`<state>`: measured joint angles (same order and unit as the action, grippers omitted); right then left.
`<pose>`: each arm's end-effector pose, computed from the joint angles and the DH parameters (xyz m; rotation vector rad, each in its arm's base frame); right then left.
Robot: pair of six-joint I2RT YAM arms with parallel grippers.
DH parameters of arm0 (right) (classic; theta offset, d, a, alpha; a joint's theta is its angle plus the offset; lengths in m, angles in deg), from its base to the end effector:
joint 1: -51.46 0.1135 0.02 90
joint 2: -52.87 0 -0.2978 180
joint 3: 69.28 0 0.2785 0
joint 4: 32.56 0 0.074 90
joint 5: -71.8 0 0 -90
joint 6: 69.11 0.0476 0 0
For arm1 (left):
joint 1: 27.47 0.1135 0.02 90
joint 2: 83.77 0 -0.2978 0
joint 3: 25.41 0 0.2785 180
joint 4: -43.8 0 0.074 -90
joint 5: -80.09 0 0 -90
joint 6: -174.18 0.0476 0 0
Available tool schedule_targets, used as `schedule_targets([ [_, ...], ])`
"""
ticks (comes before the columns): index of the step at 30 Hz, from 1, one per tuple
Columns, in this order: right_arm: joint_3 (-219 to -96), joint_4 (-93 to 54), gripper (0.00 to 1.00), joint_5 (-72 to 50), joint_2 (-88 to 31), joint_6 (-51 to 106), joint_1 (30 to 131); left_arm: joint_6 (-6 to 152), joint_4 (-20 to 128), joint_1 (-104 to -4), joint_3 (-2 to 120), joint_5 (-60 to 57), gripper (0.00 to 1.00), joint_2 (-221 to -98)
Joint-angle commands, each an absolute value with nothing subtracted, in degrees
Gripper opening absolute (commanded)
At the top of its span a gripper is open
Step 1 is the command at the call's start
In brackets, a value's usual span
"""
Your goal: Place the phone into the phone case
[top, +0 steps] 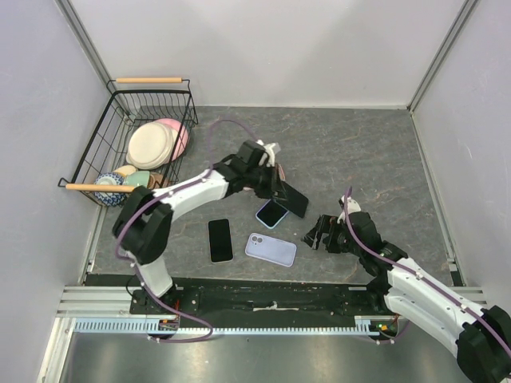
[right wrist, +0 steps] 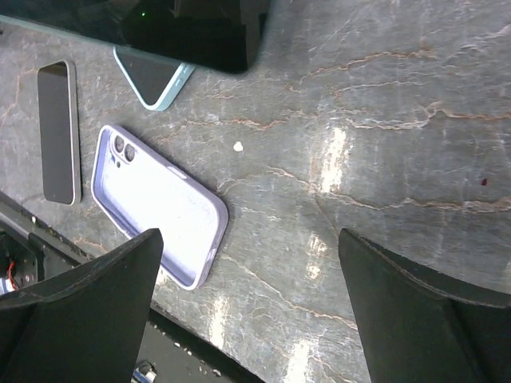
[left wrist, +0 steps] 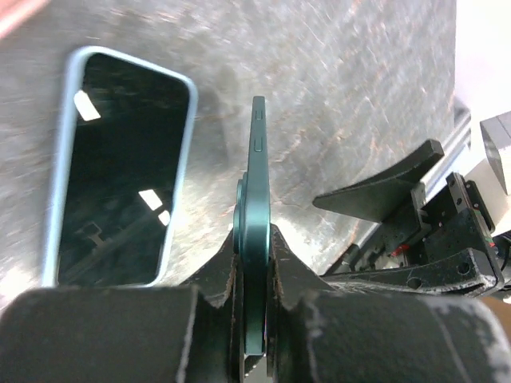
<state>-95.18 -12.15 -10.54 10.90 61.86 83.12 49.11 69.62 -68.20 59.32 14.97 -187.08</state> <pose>0.1360 0.0913 0.1635 0.1109 2.3327 0.8229 0.3175 -0.2998 0.2326 0.3619 2.5337 -1.1017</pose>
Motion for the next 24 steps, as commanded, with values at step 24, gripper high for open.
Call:
schedule_targets([
  [24,-97.98,-47.61,0.98,18.80,6.20,73.25,83.28,35.49,29.61,-47.59,15.60,46.24,0.02,-136.96],
])
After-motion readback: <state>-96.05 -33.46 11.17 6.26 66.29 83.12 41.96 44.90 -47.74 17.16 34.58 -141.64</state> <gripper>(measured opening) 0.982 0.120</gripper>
